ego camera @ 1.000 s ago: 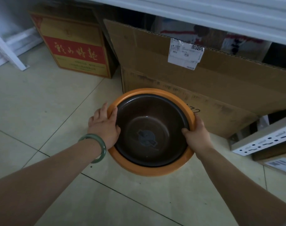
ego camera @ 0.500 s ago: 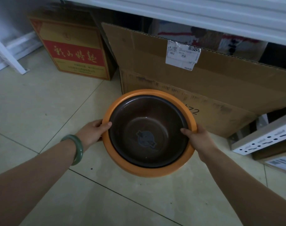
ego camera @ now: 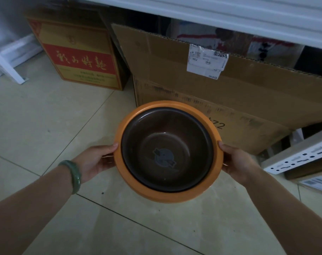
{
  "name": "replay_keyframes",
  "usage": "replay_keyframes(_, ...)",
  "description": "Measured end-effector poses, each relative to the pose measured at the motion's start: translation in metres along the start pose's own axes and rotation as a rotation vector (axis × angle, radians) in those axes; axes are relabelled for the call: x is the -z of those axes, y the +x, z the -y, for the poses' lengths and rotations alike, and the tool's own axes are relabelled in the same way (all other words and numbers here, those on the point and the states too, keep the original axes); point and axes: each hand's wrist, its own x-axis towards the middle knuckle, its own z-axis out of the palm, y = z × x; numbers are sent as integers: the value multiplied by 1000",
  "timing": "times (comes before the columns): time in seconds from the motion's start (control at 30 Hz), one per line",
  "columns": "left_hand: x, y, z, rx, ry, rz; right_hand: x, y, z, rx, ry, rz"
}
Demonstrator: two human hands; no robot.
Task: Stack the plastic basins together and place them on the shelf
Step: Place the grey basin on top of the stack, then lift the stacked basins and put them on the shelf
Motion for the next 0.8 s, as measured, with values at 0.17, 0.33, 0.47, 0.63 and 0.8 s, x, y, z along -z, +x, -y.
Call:
replay_keyframes(0.17, 2, 1, 8, -17, -44, -24, 4, -15, -4, -6, -9, 10)
replay_keyframes(0.33, 7, -9, 9, -9, -24, 46, 10, -28, -13, 0, 10, 16)
replay_keyframes(0.47, 18, -27, 1, -29, -7, 120, 8, -43, -9, 24, 1, 45)
replay_keyframes(0.63, 35, -57, -7, -101, -1, 167, -4, -59, 5, 51, -48, 161)
replay_keyframes(0.8, 56, -79, -16, -145, -26, 127, -22, -74, 24, 35, -60, 252)
